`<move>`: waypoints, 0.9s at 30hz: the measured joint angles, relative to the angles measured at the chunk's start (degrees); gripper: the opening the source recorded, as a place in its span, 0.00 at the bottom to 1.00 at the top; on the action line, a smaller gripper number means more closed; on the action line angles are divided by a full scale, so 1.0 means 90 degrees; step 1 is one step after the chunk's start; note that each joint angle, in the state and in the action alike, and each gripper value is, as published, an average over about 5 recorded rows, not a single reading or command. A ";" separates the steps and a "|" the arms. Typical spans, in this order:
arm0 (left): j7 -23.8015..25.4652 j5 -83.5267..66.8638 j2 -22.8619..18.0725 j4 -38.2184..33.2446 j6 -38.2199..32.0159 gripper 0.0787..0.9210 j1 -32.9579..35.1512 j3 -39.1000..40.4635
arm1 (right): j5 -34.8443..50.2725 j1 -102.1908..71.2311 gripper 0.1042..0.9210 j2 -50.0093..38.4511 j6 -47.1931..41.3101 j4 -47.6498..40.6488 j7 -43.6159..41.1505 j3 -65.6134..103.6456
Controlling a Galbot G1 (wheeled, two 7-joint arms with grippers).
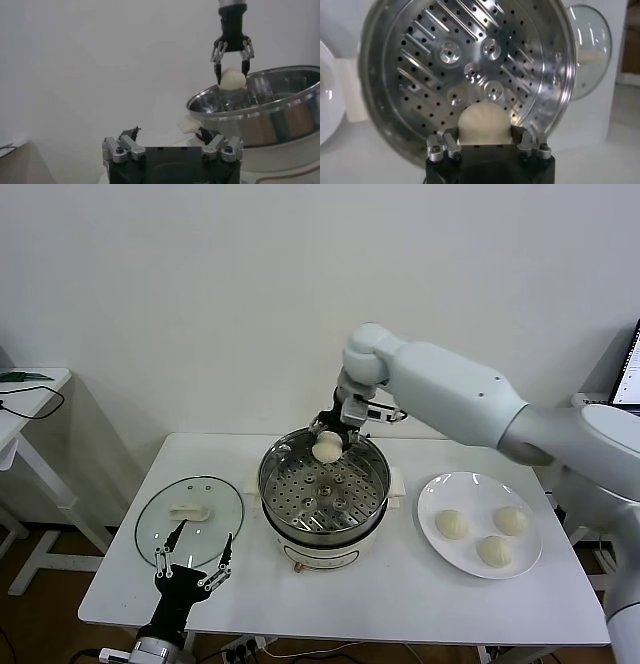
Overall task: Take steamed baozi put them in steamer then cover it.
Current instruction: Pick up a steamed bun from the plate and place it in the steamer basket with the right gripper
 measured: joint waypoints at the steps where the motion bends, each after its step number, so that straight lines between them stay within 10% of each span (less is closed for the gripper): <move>1: -0.0003 0.0000 0.0003 0.0008 -0.0004 0.88 -0.0002 -0.0009 | -0.0047 -0.0030 0.71 0.0043 0.0004 -0.0058 0.0008 0.0000; 27: -0.0029 -0.0016 0.0094 -0.0065 0.0007 0.88 -0.0008 -0.0037 | 0.0338 0.0107 0.88 -0.0052 -0.0310 0.0082 -0.0201 -0.0017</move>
